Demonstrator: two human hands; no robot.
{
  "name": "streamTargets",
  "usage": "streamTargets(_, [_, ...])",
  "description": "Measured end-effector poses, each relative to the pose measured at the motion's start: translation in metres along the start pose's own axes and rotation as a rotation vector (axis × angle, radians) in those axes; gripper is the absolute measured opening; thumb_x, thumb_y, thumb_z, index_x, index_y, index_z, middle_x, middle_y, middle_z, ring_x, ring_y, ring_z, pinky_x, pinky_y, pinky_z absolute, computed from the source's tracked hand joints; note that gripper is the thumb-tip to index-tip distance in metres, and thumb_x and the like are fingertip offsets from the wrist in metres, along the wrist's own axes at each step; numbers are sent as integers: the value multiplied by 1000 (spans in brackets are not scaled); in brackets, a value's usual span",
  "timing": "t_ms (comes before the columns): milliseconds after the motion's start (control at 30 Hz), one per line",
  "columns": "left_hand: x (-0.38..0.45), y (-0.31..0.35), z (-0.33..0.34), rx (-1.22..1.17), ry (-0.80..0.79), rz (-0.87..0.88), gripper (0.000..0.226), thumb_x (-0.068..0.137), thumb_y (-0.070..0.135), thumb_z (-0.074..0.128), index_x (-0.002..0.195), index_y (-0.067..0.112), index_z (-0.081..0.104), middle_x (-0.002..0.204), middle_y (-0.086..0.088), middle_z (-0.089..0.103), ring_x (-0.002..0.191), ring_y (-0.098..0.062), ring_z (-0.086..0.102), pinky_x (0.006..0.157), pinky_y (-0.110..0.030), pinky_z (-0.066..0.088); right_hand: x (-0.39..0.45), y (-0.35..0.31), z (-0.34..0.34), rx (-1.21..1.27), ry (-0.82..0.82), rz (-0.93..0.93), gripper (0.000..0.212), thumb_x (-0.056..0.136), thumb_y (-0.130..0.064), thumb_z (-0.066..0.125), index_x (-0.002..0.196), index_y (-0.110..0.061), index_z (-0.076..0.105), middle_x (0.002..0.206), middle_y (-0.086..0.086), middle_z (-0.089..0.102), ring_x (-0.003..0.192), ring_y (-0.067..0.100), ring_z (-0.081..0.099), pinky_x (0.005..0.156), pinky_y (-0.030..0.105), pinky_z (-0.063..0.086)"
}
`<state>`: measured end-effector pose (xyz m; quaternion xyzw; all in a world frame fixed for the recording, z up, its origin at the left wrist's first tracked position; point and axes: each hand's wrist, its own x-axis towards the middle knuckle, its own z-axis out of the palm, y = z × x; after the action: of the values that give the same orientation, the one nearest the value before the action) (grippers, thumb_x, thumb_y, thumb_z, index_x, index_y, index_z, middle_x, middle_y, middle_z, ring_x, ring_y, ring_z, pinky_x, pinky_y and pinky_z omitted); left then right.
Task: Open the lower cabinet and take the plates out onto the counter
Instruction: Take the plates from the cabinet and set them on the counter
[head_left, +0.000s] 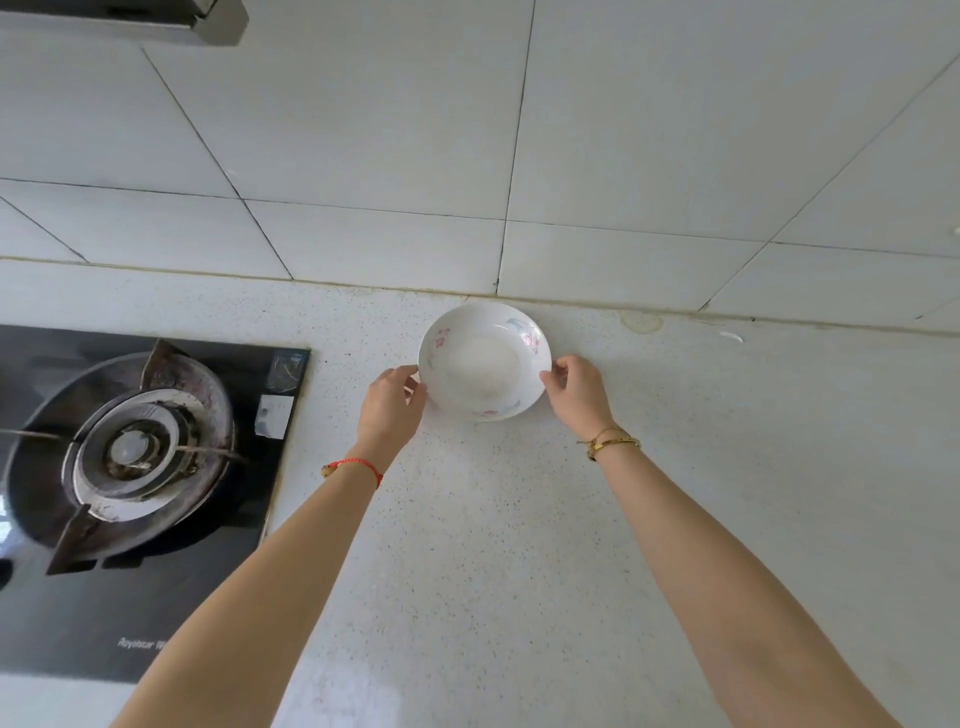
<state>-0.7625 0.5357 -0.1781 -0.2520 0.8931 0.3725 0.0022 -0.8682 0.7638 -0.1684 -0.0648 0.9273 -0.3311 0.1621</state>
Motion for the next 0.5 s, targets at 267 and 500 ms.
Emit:
streamTargets(267, [-67,9,-33,185,92,200,34,97,20,53,129,9,59,117,-9,65,109,-26,58,89,-38,51,-75,15,-29,-211,85,-192,41,97,-24,51,133,-5,48,133,13,54,126,29,44,102,42,42])
streamTargets(500, [-180,26,-59,257,174,359,34,96,20,54,129,12,59,123,-8,64,116,-27,58,99,-43,49,-187,29,-65,-221,199,-399,38,96,-21,53,131,-8,51,129,8,56,126,25,45,105,36,41])
